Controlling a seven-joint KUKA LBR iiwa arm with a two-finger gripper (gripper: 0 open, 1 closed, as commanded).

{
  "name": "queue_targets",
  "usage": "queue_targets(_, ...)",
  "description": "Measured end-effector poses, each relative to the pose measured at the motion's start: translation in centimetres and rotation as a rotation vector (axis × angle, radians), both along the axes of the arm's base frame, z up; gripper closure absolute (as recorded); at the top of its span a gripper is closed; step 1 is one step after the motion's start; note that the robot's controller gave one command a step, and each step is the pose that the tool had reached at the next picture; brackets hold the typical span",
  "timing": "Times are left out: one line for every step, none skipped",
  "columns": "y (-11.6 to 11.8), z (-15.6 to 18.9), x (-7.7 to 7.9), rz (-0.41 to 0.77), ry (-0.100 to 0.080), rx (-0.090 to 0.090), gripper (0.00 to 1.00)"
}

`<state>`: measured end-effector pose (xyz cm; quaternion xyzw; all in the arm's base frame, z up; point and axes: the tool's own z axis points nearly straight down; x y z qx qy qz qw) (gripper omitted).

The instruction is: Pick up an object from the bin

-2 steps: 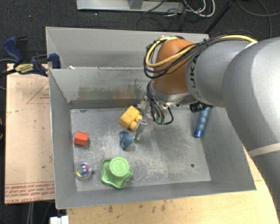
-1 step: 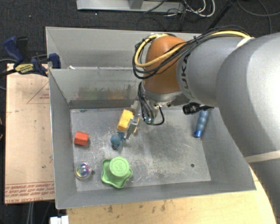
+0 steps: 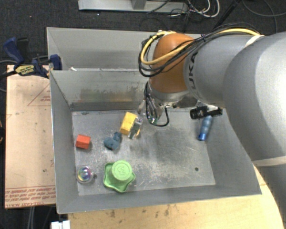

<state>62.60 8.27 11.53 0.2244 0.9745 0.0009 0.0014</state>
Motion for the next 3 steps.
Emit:
queue_targets(2.3,-3.9,1.0,0.099,-0.004,-0.003,0.0)
queue_targets(-0.6,-3.8,1.4,0.026,-0.013,0.008,0.0)
queue_targets(-0.6,-3.5,1.5,0.027,-0.017,0.006,1.0)
